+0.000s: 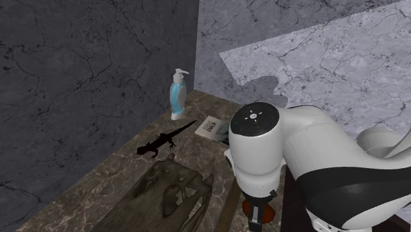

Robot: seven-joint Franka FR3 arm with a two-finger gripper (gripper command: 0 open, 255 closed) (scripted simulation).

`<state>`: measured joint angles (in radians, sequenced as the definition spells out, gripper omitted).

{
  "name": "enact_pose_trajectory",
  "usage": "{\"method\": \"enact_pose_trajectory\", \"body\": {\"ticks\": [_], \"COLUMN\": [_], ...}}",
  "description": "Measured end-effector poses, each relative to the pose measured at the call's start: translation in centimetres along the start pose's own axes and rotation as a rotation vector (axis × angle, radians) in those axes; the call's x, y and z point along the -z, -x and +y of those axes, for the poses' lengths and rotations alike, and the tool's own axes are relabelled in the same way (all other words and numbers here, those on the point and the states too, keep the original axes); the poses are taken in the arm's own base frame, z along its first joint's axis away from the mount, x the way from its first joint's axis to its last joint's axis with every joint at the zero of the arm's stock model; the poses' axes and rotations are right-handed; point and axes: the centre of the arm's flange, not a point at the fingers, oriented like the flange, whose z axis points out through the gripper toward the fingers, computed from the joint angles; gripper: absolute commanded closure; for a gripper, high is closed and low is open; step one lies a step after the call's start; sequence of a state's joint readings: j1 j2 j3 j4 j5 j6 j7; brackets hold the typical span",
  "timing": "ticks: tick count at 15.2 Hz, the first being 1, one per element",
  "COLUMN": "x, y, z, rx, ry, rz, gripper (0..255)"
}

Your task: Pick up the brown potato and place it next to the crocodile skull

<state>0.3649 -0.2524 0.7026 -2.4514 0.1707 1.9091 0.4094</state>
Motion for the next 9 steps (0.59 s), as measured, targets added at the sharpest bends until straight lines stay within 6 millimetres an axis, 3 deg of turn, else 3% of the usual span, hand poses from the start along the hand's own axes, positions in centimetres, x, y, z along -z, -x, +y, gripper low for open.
{"method": "enact_pose_trajectory", "body": {"ticks": [5,9], "x": [0.0,3.9], "y": [0.0,0.0], "z": [0.0,0.1], "rx": [0.0,0.0], "ry": [0.0,0.0], "rz": [0.0,0.001], "gripper": [0,0]}}
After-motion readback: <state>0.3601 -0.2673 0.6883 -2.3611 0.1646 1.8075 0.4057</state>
